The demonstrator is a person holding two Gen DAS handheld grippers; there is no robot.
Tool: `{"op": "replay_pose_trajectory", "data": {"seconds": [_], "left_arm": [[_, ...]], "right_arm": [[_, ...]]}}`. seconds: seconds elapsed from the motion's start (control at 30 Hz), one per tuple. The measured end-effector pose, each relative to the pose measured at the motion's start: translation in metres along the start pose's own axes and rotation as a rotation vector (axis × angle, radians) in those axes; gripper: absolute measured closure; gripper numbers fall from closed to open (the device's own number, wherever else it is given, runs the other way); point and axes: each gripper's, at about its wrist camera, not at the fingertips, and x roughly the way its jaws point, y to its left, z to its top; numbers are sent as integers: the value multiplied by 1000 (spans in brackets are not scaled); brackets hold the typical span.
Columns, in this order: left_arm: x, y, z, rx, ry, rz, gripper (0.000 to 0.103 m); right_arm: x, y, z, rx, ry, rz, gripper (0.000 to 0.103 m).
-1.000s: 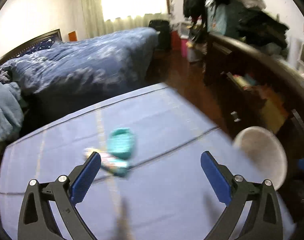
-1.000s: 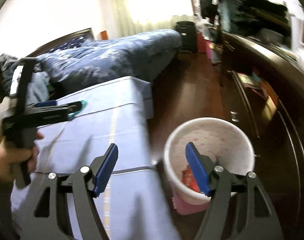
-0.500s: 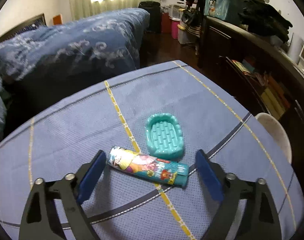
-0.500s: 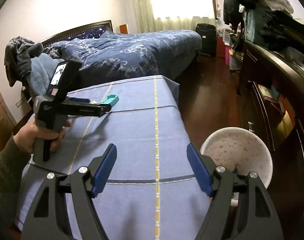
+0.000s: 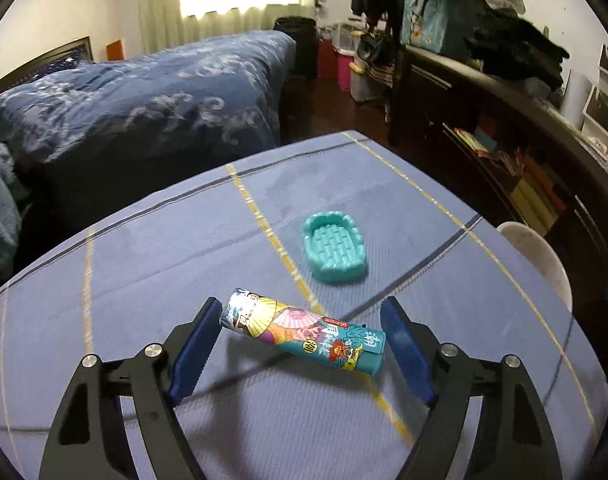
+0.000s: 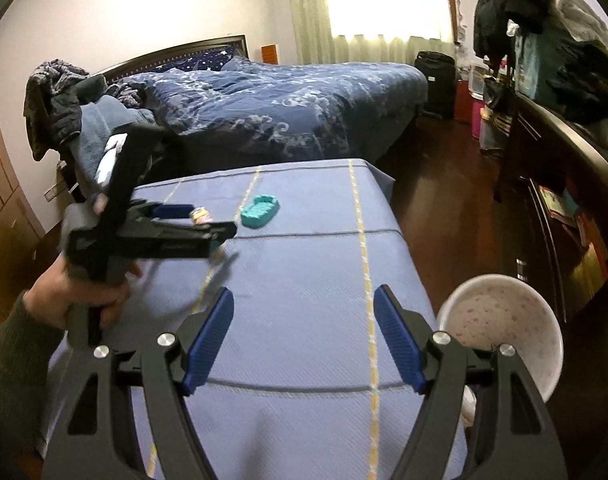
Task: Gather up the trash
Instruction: 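Grasp the teal soap dish with the right tool while the left tool holds the tube, then carry both items over the wastebasket and open both tools to drop them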
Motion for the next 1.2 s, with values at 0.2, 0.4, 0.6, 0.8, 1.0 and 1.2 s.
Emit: {"op": "replay_pose_trajectory", "data": {"seconds": [0.2,0.4,0.6,0.8,1.0,1.2], "left_arm": [[-47,15,-23,-24,-37,51,22],[-75,44,-46,-132,-41,110,22],[-91,69,-56,-198,-70,170,22],[-93,81,-56,-237,-88,170,22],[-92,84,-58,-259,-84,171,22],[-100,76,-60,-250,-90,189,22]], "right_arm": [[31,18,30,-1,27,26,29],[93,45,61,-7,83,27,29],[167,70,79,-35,178,-42,29],[212,73,85,-1,242,-76,30],[214,79,88,-27,224,-83,60],[196,72,78,-16,214,-58,60]]}}
